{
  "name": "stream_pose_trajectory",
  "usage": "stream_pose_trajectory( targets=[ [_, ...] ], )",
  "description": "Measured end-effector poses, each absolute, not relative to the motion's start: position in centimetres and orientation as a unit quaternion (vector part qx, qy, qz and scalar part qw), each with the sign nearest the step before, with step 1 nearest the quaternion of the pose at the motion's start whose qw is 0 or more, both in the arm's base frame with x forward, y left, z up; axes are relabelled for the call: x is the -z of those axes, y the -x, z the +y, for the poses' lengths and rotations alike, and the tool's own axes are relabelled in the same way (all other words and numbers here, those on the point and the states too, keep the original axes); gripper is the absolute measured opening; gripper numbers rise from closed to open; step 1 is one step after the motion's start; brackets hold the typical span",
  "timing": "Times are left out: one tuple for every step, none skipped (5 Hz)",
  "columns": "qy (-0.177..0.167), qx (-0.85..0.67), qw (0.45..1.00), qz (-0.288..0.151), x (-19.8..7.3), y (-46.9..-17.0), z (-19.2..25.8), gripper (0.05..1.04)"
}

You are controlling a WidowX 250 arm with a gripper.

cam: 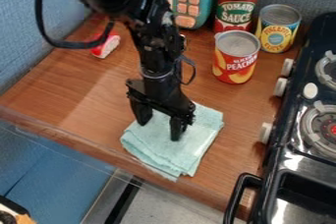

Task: Move the green cloth to bottom left side of the table

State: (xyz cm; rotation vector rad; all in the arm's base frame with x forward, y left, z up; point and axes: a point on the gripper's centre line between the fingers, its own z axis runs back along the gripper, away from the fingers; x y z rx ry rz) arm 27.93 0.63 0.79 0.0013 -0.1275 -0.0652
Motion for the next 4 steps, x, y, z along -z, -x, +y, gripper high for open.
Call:
stream_pose_trajectory(
  targets=[
    [-0.003,0.040,0.997,-0.072,-0.8,-28.0,2.7,1.000],
    [-0.010,0.023,0.997,-0.074,-0.7,-27.8,6.4,1.000],
    [-0.018,0.008,0.997,-0.075,-0.6,-27.3,9.9,1.000],
    [-0.027,-0.008,0.997,-0.070,-0.5,-26.9,12.7,1.000]
  ],
)
